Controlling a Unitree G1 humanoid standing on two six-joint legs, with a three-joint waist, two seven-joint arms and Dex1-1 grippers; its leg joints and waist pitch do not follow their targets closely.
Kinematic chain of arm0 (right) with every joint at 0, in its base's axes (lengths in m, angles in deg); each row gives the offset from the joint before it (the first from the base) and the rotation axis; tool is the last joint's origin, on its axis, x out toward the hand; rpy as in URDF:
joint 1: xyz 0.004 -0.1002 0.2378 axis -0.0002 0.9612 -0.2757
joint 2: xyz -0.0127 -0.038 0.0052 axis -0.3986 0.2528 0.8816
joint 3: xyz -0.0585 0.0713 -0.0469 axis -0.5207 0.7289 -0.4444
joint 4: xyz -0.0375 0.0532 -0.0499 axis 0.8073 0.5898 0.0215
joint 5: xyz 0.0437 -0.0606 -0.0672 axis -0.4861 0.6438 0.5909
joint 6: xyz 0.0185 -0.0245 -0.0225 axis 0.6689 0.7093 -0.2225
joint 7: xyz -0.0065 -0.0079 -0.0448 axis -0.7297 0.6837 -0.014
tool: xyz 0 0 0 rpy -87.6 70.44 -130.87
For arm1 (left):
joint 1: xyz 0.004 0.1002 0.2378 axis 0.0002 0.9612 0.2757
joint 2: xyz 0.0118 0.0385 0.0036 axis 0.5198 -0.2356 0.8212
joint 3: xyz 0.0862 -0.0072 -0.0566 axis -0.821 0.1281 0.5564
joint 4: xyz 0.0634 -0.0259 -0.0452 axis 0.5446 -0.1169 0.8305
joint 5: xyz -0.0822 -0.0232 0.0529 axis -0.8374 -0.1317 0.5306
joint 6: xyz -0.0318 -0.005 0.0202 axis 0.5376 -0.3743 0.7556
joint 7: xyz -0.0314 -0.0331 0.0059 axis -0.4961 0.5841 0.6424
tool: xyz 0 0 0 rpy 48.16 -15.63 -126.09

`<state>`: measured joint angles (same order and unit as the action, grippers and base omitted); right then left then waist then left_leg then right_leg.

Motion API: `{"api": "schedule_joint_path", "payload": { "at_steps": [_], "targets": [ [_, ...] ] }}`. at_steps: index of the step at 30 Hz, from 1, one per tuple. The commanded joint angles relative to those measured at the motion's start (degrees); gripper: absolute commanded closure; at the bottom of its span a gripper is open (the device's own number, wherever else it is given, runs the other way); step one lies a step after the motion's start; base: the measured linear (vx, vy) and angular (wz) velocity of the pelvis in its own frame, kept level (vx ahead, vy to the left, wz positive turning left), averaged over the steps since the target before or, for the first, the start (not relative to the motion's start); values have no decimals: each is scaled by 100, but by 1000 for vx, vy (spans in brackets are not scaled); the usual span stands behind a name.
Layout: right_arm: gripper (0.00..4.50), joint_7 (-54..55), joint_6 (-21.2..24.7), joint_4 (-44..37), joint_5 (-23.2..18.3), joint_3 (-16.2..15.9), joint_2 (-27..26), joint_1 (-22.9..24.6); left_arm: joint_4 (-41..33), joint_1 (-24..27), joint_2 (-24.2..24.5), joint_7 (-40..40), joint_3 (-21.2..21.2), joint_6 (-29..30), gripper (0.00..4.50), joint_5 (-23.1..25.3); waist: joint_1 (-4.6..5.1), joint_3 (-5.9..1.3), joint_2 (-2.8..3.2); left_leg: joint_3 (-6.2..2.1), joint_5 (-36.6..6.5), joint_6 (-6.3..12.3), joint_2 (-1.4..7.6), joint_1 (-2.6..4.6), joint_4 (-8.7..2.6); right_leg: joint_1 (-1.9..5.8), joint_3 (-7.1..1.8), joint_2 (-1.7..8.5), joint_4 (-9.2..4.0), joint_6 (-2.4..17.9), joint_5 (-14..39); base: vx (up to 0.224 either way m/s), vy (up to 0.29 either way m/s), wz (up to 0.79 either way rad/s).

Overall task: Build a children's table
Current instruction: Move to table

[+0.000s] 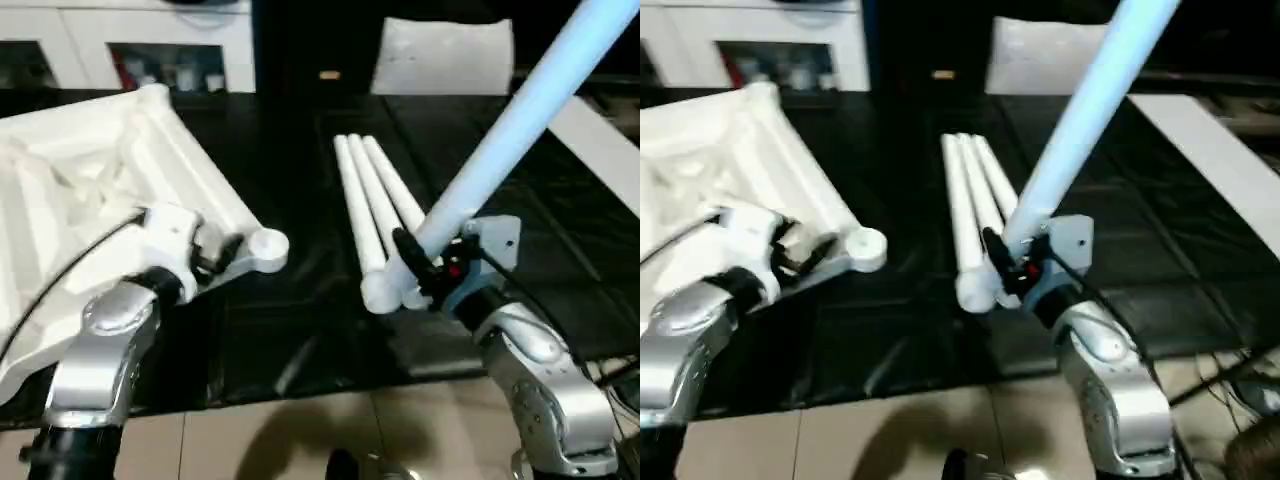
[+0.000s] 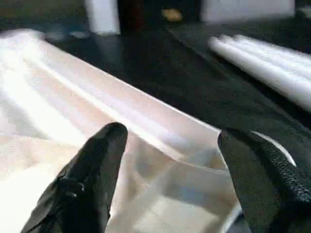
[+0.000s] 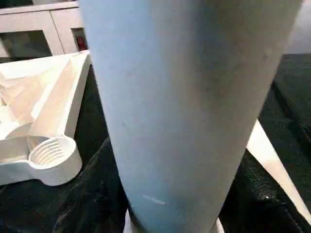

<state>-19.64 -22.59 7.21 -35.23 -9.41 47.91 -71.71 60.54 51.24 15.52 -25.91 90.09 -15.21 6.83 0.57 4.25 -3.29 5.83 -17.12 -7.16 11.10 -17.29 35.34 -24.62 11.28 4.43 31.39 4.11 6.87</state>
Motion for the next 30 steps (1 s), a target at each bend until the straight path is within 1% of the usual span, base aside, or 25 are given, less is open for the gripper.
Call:
{"api": "schedule_joint_path", "payload": {
  "at_steps": [1, 2, 3, 4, 5, 6, 7, 8, 9, 10, 11, 12, 13, 14, 15, 16, 17, 18, 19, 20, 21, 22, 24, 26, 30],
  "targets": [
    [255, 65, 53, -217, 29, -25, 7, 2, -351, 148, -119, 171, -59, 171, 101, -18, -82, -481, 9, 124, 1336, 1082, 27, -274, -312, 582, -618, 586, -132, 525, 1466, 0, 0, 0],
    [255, 72, 108, -226, -35, -11, -35, 8, -444, 209, -163, 195, -76, 200, 101, -24, -181, -474, -70, -112, 1326, 1421, -65, -681, -254, 859, -475, 825, -2, 486, 1185, 0, 0, 0],
    [255, 67, 68, -243, 41, -80, -15, 8, -516, 262, -190, 213, -108, 223, 101, -12, -228, -502, 8, -143, 1357, 1573, -86, -644, -154, 862, -498, 1001, -110, 495, 1089, -16, 9, 35],
    [255, 77, 29, -261, 128, -171, -23, 9, -625, 346, -250, 252, -165, 300, 101, 2, -305, -452, -12, -259, 871, 1370, 17, -692, 356, 877, -612, 1690, -396, 608, 1530, -16, 9, 35],
    [255, 89, 33, -265, 136, -191, -45, 10, -664, 377, -277, 271, -189, 340, 101, 4, -327, -424, 5, -258, 709, 1131, 53, -695, 454, 845, -571, 1782, -477, 616, 1739, -40, 33, 46],
    [255, 99, 71, -248, 100, -212, -97, 7, -678, 404, -278, 358, -254, 257, 101, 157, -338, -350, 8, -232, 545, 783, 123, -618, 452, 757, -343, 1753, -578, 700, 2060, -64, 57, 43],
    [255, 75, 65, -244, 113, -258, -90, 8, -683, 402, -239, 417, -304, 290, 101, 268, -338, -176, 156, -225, 377, 664, 125, -364, 141, 632, 144, 1271, -633, 614, 2850, -64, 57, 43],
    [255, 59, 60, -243, 125, -293, -85, 9, -690, 401, -209, 457, -337, 325, 101, 338, -238, -93, 254, -267, -39, 661, 118, -388, -143, 582, 362, 813, -446, 405, 3042, -84, 73, 45],
    [255, 52, 74, -250, 112, -323, -98, 15, -711, 399, -249, 529, -341, 406, 101, 344, -110, -91, 348, -447, -703, 628, 240, -499, -423, 654, 387, 426, -125, 143, 2884, -89, 54, 54],
    [255, 92, 111, -249, 5, -290, -204, 42, -732, 390, -333, 633, -330, 483, 101, 340, -1, -202, 506, -779, -2232, 232, 946, -126, -763, 333, -269, 65, 515, 119, 1312, -89, 54, 54],
    [255, 92, 111, -249, 5, -290, -204, 42, -732, 390, -333, 633, -330, 483, 101, 340, -29, -113, 469, -865, -2535, 29, 1136, -98, -954, 225, -368, 48, 731, 141, 1228, -32, 12, 52],
    [255, 129, 126, -250, -27, -263, -252, 55, -748, 374, -382, 674, -313, 515, 101, 319, -125, -90, 488, -717, -2828, -143, 1166, -139, -1050, 76, -477, -52, 1020, 178, 1058, -11, -40, 35],
    [255, 147, 138, -249, -30, -252, -263, 62, -751, 353, -382, 674, -320, 497, 101, 324, -187, -139, 493, -578, -2751, 95, 1075, -119, -1026, 45, -536, -58, 1092, 217, 1119, -11, -40, 35],
    [255, 168, 142, -245, -4, -248, -260, 72, -765, 322, -349, 656, -362, 503, 101, 351, -162, -185, 416, -535, -2570, 365, 1011, -91, -950, 108, -612, -7, 1045, 197, 1172, -38, -104, 21],
    [255, 176, 137, -241, 12, -246, -255, 77, -773, 313, -333, 646, -384, 522, 101, 363, -165, -294, 258, -418, -1882, 857, 729, -44, -773, 247, -871, 170, 720, 225, 1175, -37, -159, 5],
    [255, 222, 127, -221, 57, -212, -265, 98, -791, 288, -327, 636, -416, 574, 101, 363, -226, -395, 57, -60, -936, 989, 90, -337, -313, 451, -1143, 385, 143, 863, 1077, -37, -159, 5],
    [255, 260, 129, -211, 77, -186, -281, 112, -796, 276, -322, 637, -424, 597, 101, 369, -366, -347, -15, 139, -507, 955, -238, -493, 49, 529, -1261, 615, -161, 630, 1793, -61, -139, -6],
    [255, 284, 133, -205, 88, -170, -292, 120, -797, 270, -321, 641, -424, 605, 101, 372, -529, -410, -168, 100, 345, 689, -173, -521, 82, 564, -1395, 682, -173, -525, 3213, -69, -119, -11],
    [255, 306, 137, -200, 99, -156, -302, 128, -798, 265, -317, 644, -429, 602, 101, 377, -549, -379, -166, 107, 638, 473, -175, -601, -35, 532, -1370, 526, -170, -1376, 3832, -69, -119, -11],
    [255, 359, 126, -184, 130, -121, -313, 159, -769, 248, -286, 633, -455, 583, 101, 411, -548, -388, -95, 115, 653, 354, -154, -601, -82, 517, -1329, 461, -165, -1506, 3873, -55, -118, -13],
    [255, 388, 121, -178, 143, -107, -318, 175, -755, 240, -274, 628, -466, 576, 101, 425, -497, -381, -33, 136, 636, 151, -90, -591, -209, 476, -1199, 331, -148, -1462, 3578, -44, -63, -12],
    [255, 466, 120, -178, 166, -78, -324, 208, -718, 222, -275, 613, -467, 587, 101, 420, -457, -356, 48, 135, 397, -12, -32, -543, -301, 440, -1122, 231, -138, -1224, 3230, -44, -63, -12],
    [255, 506, 121, -201, 170, -55, -321, 239, -653, 198, -266, 571, -479, 597, 101, 401, -401, -335, 101, 151, -214, -128, 20, -465, -378, 403, -1052, 137, -136, -829, 3242, 0, 0, 0],
    [255, 534, 136, -234, 164, -44, -317, 259, -573, 158, -248, 539, -504, 595, 101, 423, -343, -351, 129, 111, -581, -138, 74, -432, -456, 426, -1031, 116, -107, -534, 3134, -8, 30, -2],
    [255, 544, 140, -237, 202, -25, -320, 260, -468, 70, -213, 562, -531, 581, 101, 430, -243, -346, 211, 62, -991, -113, 186, -353, -585, 428, -1046, 112, -44, 48, 2101, 7, 75, -2]
  ]
}}
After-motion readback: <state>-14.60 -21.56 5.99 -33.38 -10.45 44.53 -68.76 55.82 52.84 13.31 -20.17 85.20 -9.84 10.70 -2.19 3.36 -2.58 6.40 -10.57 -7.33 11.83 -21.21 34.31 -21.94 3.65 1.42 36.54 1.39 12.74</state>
